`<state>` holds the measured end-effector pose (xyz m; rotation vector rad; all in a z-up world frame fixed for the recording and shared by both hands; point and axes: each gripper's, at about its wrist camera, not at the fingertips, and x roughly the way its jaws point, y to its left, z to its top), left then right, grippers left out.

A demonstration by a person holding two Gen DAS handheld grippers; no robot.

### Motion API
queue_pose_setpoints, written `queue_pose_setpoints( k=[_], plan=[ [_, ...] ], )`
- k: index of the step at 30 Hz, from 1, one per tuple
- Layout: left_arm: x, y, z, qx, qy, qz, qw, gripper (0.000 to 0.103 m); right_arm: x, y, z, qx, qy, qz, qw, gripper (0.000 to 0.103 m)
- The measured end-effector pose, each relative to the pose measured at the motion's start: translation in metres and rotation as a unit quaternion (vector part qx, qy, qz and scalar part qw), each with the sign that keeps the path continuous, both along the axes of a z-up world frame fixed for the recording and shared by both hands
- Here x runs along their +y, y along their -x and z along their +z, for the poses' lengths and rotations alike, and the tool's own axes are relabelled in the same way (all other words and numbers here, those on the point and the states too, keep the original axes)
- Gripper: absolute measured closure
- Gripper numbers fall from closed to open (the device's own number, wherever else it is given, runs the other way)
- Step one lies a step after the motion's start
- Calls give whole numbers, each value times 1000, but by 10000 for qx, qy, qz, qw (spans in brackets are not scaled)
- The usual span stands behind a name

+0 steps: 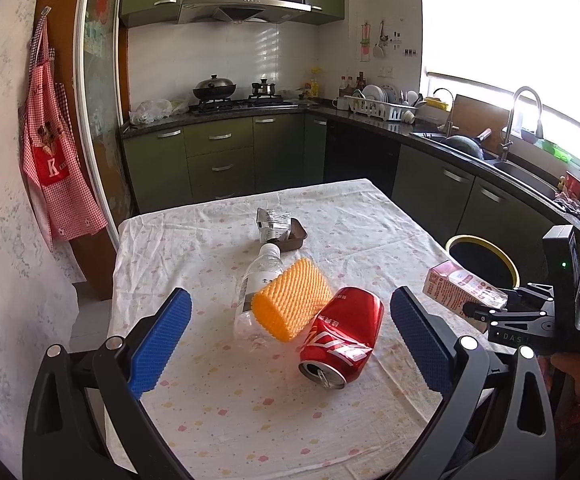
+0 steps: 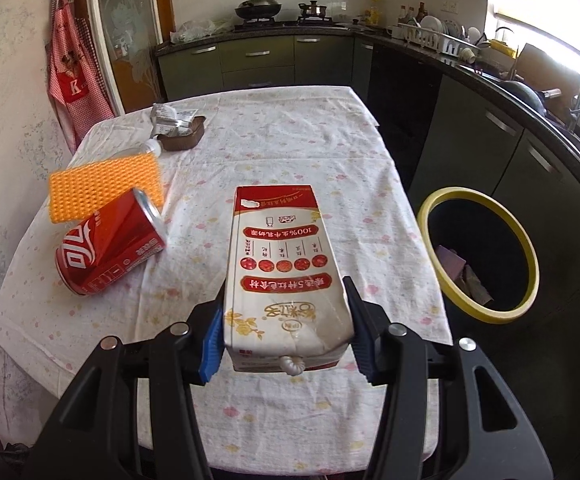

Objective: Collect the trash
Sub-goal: 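Carry the milk carton over the bin and open the right tool, then grasp the red Coca-Cola can with the left tool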

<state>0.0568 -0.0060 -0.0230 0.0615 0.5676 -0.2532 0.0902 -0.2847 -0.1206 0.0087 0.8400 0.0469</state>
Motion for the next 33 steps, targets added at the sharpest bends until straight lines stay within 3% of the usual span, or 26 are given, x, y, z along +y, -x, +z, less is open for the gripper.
queue_pose_setpoints(
  k=[9,18,25,28,33],
  plan=[
    [-23,-8,1,72,-73,-91,9999,5,-96,-12,0,-101,72,-1054,9944,53],
    [-51,-25,2,148,-153,-209,9996,5,-191,-59,-25,178,93,-1882,9819,53],
    [-59,-40,-2,251,-172,-246,9992,5,-222,-93,-44,390,190,-2156,9755,53],
    [-60,-44,-4,284,-157,-268,9991,5,-228,-100,-44,316,255,-2316,9720,41],
    [-60,-47,-7,319,-114,-338,9989,5,-214,-92,-31,141,232,-2210,9749,39]
  ],
)
